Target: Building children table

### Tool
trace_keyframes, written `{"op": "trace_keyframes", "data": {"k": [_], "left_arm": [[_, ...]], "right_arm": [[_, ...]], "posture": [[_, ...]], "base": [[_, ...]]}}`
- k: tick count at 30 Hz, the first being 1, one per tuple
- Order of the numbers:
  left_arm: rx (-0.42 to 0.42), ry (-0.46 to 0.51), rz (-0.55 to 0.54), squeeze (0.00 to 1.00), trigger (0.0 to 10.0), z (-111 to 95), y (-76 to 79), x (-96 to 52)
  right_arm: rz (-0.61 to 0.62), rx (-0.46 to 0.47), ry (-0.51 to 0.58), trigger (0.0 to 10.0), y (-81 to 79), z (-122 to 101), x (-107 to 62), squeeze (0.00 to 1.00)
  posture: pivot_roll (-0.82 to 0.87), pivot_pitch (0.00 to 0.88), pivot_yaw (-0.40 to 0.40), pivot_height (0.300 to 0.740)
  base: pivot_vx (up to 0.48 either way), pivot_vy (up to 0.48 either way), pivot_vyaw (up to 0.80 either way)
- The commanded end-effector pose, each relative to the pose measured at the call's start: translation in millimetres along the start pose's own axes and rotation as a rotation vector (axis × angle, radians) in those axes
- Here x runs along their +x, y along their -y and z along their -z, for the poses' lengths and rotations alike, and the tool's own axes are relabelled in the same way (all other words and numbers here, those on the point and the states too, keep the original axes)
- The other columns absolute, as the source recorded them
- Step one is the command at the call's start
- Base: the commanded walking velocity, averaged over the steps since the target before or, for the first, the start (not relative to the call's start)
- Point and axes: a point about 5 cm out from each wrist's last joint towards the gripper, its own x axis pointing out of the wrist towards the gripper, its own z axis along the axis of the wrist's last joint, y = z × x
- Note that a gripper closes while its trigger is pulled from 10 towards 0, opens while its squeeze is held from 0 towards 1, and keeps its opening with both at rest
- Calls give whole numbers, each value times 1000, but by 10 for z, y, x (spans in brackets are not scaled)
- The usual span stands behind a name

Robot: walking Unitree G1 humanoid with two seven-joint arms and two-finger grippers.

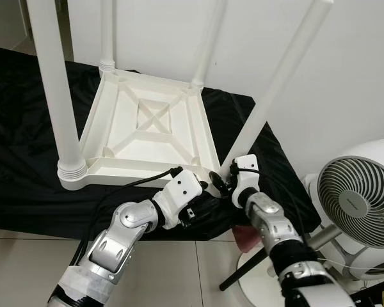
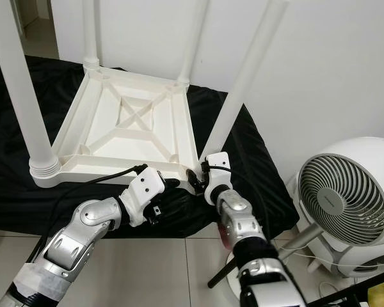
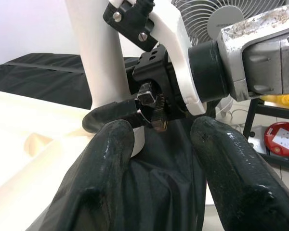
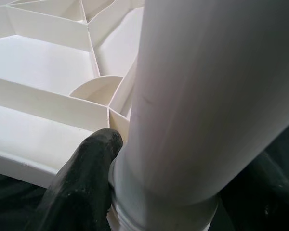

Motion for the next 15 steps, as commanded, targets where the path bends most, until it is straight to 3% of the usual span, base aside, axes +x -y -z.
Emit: {"op": "trace_keyframes", "data": {"k": [1,3,4,6,12,13,14,15], "left_arm": [[-2,12,16,0,10000,-11,54,32],[-2,12,18,0,10000,-9,57,34],[-2,13,22,0,10000,-9,57,40],[-1,13,23,0,10000,-10,55,41],[1,11,25,0,10000,-4,58,35],[2,10,25,0,10000,-4,56,33],[2,9,24,0,10000,-3,53,30],[2,9,24,0,10000,-3,53,30]], "right_arm": [[96,53,-73,10000,41,210,-95,0],[145,49,-61,10000,-14,221,-123,0],[164,70,-65,10000,-230,269,-172,0],[144,68,-71,10000,-309,281,-181,0],[155,12,-30,10000,-233,206,-220,0],[156,10,-19,10000,-217,187,-234,451],[137,34,-8,10000,-217,174,-241,1000],[137,34,-8,10000,-217,174,-241,1000]], "posture": [[123,0,-203,740],[124,0,-204,740],[125,0,-209,740],[125,0,-209,740],[126,0,-209,740],[126,0,-208,740],[127,0,-208,740],[127,0,-208,740]], "base": [[0,0,0],[0,0,0],[0,0,0],[0,0,0],[0,0,0],[0,0,0],[0,0,0],[0,0,0]]}}
